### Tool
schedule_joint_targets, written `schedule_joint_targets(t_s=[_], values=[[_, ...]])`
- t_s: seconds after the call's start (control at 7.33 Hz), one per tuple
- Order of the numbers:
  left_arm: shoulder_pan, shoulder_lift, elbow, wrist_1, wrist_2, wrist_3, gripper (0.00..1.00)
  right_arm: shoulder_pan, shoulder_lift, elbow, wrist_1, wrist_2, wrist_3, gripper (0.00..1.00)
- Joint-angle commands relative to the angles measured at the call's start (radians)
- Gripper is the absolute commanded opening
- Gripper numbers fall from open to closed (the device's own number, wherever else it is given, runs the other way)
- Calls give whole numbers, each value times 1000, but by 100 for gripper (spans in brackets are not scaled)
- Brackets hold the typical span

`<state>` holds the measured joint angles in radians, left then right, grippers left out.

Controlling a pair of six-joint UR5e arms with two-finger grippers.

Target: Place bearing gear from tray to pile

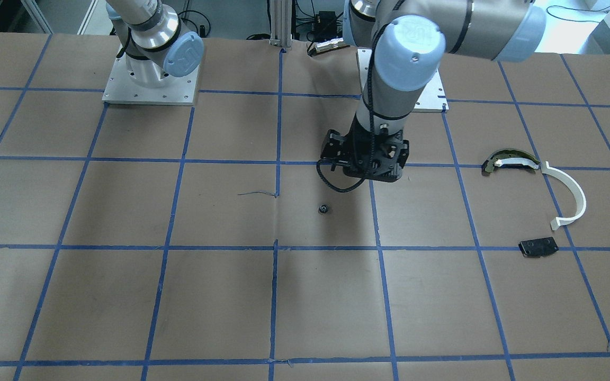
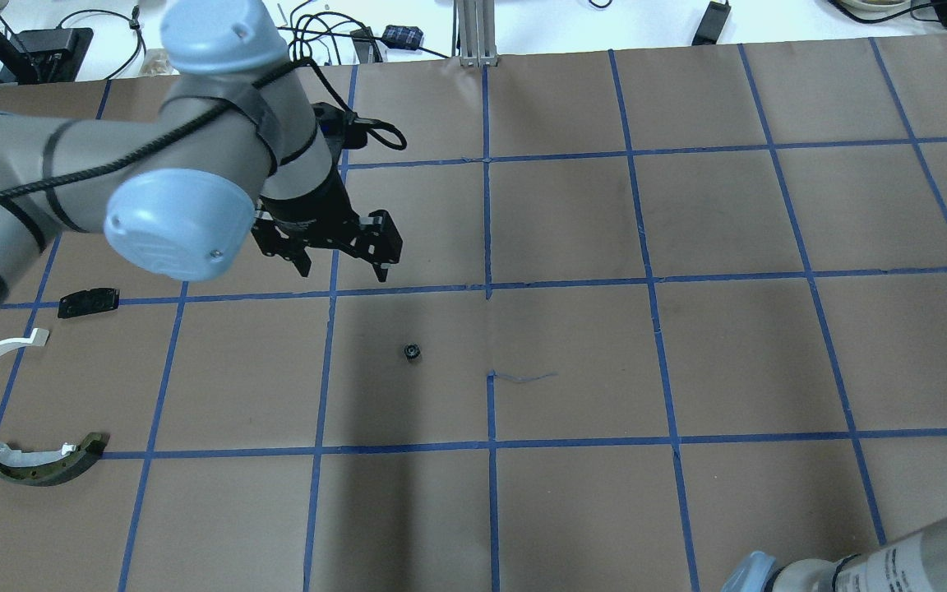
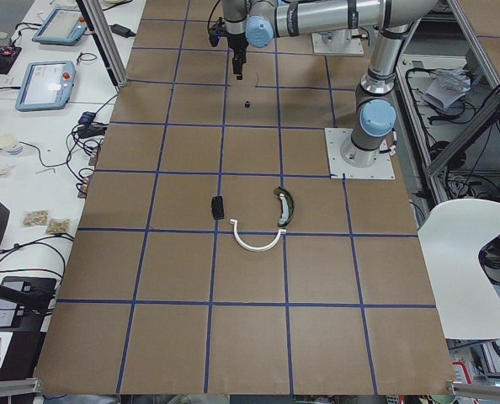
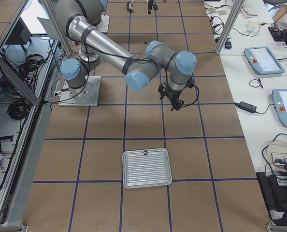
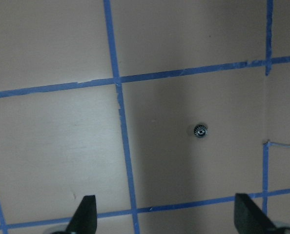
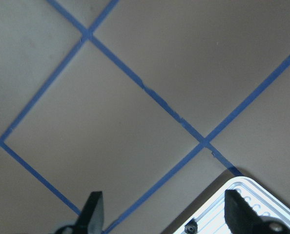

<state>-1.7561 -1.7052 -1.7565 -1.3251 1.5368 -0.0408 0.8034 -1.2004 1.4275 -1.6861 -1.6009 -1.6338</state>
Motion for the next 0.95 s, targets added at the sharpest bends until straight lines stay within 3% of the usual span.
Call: schedule_joint_targets(t_s=[0.0, 0.14, 0.27, 0.41, 0.55, 0.82], values=[[-45, -75, -55, 132, -10, -24, 100, -122, 53, 8, -87, -8, -462, 89], [-46, -112, -57, 145, -3, -21, 98, -136, 94, 55, -236, -17, -632, 88], [-46, -152, -61, 189, 2, -21, 96, -182, 129, 136, -408, -10, -693, 87], [-57, -177, -76, 240, 2, -18, 96, -223, 137, 219, -505, -4, -701, 87], [-69, -191, -96, 279, 2, -10, 96, -227, 142, 273, -544, -1, -781, 87], [-72, -217, -115, 291, 5, -7, 96, -231, 147, 294, -549, -7, -827, 86]])
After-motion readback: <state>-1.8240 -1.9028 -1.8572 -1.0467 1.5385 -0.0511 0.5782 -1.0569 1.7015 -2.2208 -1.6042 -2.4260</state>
